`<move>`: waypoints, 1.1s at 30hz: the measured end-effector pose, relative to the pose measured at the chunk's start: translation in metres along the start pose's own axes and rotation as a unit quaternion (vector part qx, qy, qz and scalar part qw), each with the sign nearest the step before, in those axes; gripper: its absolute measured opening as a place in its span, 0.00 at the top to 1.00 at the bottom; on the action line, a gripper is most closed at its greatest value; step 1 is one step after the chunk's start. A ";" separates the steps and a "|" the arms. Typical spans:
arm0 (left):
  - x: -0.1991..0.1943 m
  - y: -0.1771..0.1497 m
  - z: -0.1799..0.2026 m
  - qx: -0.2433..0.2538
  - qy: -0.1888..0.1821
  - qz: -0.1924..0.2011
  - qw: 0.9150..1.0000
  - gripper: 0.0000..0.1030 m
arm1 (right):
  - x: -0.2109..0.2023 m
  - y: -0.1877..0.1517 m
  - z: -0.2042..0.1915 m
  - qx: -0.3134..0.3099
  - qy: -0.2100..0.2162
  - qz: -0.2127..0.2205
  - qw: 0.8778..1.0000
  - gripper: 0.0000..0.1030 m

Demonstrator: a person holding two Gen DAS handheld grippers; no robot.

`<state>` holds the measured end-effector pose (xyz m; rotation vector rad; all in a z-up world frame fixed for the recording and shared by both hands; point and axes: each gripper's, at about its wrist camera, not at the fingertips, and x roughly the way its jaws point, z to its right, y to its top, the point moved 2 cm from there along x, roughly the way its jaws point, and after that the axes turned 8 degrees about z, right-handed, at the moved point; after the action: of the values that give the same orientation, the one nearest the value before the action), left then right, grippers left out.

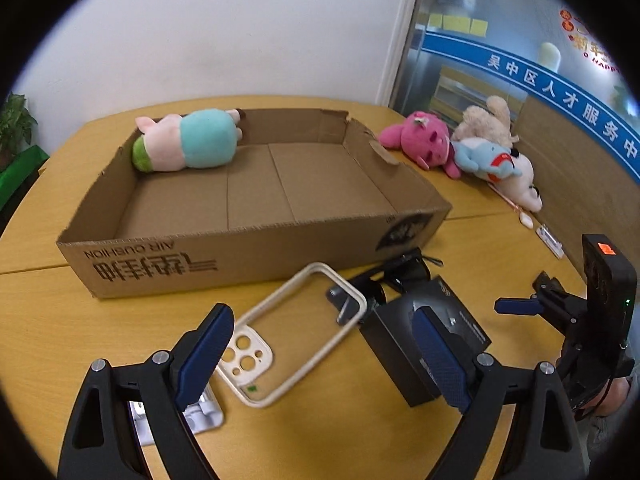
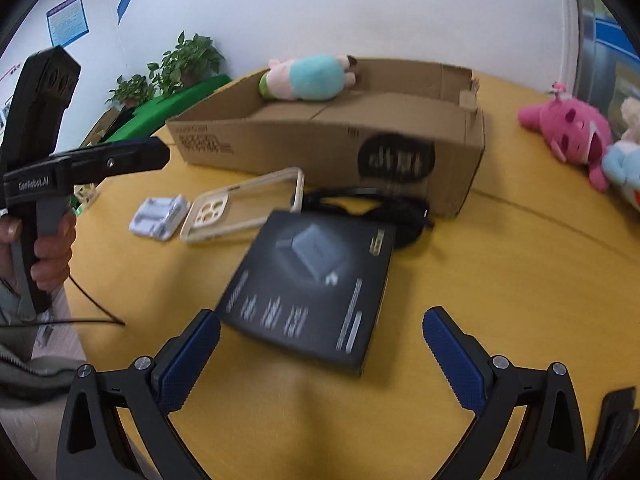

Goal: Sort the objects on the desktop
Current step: 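Grasp the black charger box with the left gripper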

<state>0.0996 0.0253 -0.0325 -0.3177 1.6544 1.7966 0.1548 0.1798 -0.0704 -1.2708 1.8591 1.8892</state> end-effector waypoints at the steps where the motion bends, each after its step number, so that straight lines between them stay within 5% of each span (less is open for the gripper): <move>1: 0.002 -0.002 0.002 0.002 -0.001 -0.004 1.000 0.11 | 0.001 -0.004 0.001 0.003 0.003 -0.004 1.000 0.00; 7: 0.008 -0.013 0.010 0.000 -0.017 -0.022 1.000 0.11 | 0.022 -0.001 -0.003 0.014 0.019 -0.012 1.000 0.00; 13: 0.014 -0.023 -0.001 -0.019 -0.021 -0.039 0.999 0.11 | 0.029 0.000 -0.047 -0.035 0.099 -0.022 0.994 0.00; 18: 0.036 -0.038 -0.009 -0.050 -0.052 -0.078 0.994 0.11 | 0.037 -0.005 -0.038 -0.033 0.047 -0.038 0.998 0.00; 23: 0.056 -0.052 -0.002 -0.093 -0.119 -0.121 0.981 0.15 | 0.039 -0.010 -0.055 -0.058 0.074 -0.043 0.995 0.00; 25: 0.060 -0.056 0.002 -0.098 -0.123 -0.128 0.979 0.27 | 0.038 -0.010 -0.061 -0.060 0.089 -0.046 0.993 0.00; 30: 0.057 -0.056 -0.010 -0.124 -0.129 -0.133 0.975 0.35 | 0.026 -0.016 -0.073 -0.087 0.106 -0.027 0.990 0.00; 33: 0.056 -0.058 -0.013 -0.131 -0.132 -0.139 0.973 0.34 | 0.033 -0.016 -0.058 -0.071 0.075 -0.035 0.994 0.00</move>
<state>0.0894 0.0285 -0.1137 -0.3871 1.1318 1.7559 0.1699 0.1178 -0.0954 -1.5417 1.7483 1.9686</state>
